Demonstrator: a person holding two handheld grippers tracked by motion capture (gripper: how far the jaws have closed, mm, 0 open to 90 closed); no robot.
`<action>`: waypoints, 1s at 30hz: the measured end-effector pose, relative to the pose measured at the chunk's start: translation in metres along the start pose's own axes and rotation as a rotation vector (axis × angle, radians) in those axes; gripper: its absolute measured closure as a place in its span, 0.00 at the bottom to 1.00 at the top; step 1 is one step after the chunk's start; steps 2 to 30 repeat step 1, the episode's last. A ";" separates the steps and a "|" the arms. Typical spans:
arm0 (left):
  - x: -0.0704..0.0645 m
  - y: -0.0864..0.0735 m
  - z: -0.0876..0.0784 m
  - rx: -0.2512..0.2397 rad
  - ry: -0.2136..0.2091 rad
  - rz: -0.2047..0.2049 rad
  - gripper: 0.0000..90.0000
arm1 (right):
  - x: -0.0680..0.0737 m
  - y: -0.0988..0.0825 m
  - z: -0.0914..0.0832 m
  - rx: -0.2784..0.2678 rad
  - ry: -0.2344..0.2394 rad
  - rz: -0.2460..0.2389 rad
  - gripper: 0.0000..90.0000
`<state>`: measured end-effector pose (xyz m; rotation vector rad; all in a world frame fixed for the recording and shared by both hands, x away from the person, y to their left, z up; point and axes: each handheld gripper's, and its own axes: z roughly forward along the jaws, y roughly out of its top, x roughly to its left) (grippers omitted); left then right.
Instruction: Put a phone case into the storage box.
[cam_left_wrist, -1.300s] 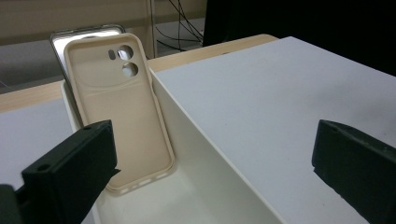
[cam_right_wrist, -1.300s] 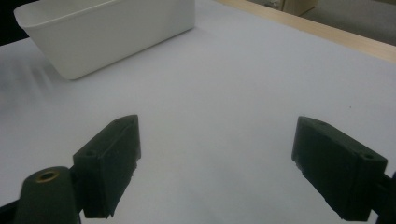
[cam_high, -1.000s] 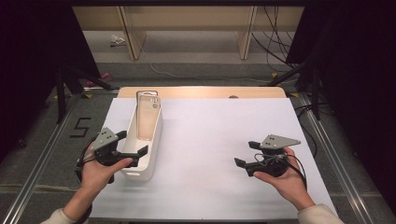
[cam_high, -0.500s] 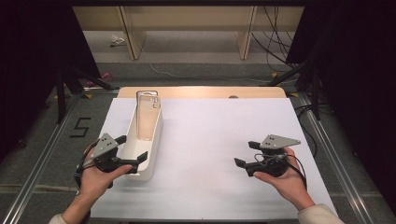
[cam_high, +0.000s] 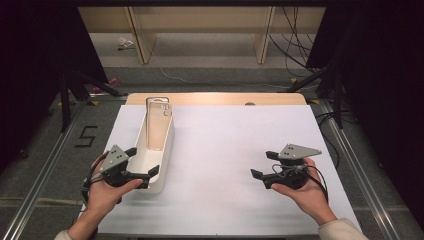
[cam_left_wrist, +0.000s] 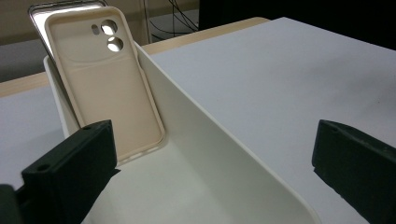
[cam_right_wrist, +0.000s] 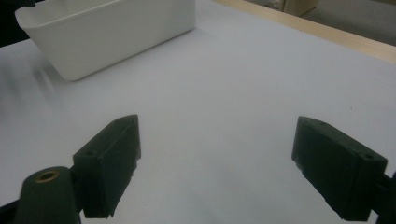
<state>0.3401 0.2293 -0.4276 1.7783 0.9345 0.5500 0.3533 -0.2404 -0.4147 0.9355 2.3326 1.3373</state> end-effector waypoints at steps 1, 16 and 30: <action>0.000 0.000 0.000 0.000 0.001 0.002 0.00 | 0.000 0.000 0.000 -0.001 0.000 -0.001 0.18; 0.000 0.000 0.000 0.000 0.001 0.002 0.00 | 0.000 0.000 0.000 -0.001 0.000 -0.001 0.18; 0.000 0.000 0.000 0.000 0.001 0.002 0.00 | 0.000 0.000 0.000 -0.001 0.000 -0.001 0.18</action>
